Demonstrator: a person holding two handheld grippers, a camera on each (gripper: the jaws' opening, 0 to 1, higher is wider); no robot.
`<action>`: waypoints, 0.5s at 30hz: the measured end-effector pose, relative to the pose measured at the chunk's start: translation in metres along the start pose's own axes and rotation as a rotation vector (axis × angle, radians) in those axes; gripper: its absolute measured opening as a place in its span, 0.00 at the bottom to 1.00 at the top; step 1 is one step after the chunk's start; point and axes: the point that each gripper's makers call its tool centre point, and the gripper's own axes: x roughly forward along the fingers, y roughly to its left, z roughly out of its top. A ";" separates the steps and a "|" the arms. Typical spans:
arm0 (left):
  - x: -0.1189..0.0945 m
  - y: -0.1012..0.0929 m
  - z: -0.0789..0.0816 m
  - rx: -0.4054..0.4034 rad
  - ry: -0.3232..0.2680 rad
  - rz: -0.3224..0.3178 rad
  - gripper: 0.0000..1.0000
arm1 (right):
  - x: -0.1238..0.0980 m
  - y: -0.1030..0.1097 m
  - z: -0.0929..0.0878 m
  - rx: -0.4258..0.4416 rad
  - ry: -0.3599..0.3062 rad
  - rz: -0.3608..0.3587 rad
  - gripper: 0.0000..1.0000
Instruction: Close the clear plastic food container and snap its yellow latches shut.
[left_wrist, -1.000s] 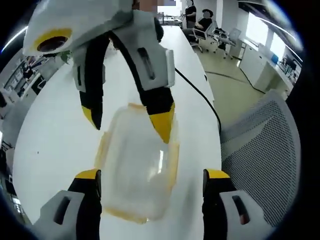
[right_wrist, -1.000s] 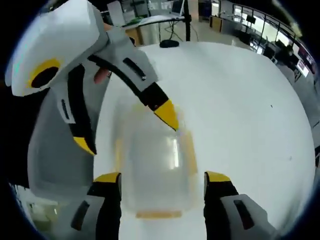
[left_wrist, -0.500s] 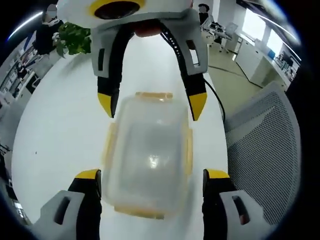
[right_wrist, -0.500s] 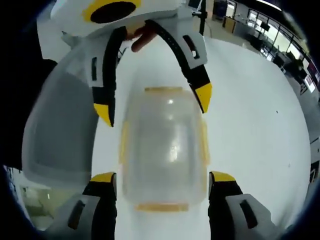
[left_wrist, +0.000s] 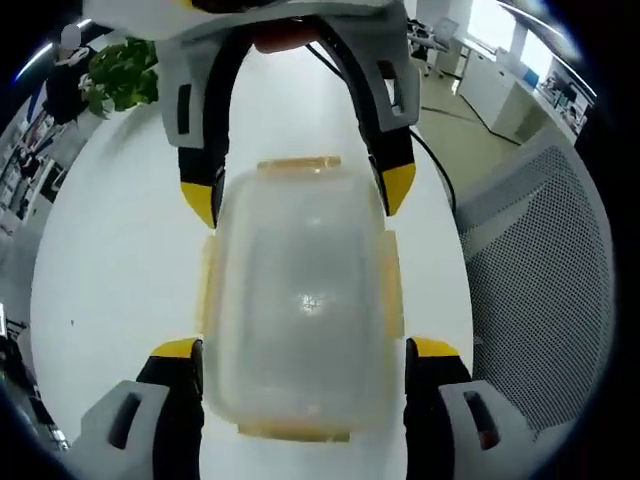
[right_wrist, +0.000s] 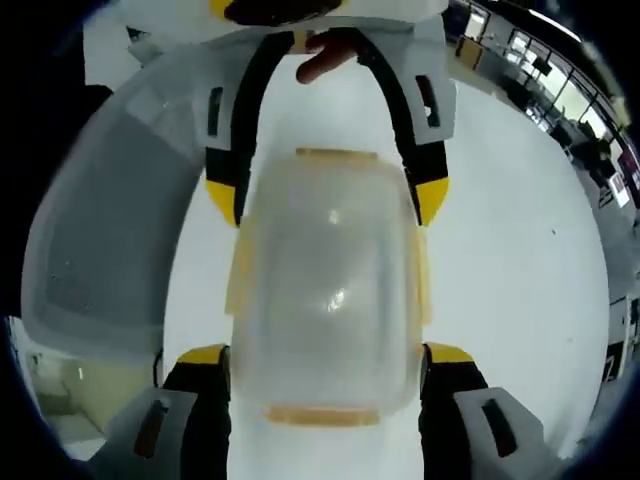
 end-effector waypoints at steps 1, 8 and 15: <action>0.001 0.000 -0.002 0.016 0.011 0.004 0.83 | 0.000 0.000 0.000 0.001 -0.001 0.000 0.78; 0.002 0.002 -0.004 0.028 0.032 0.025 0.81 | 0.001 0.000 0.000 0.010 -0.015 -0.004 0.78; 0.003 0.001 -0.004 0.020 0.023 0.022 0.81 | 0.000 0.000 0.000 0.022 -0.030 -0.009 0.77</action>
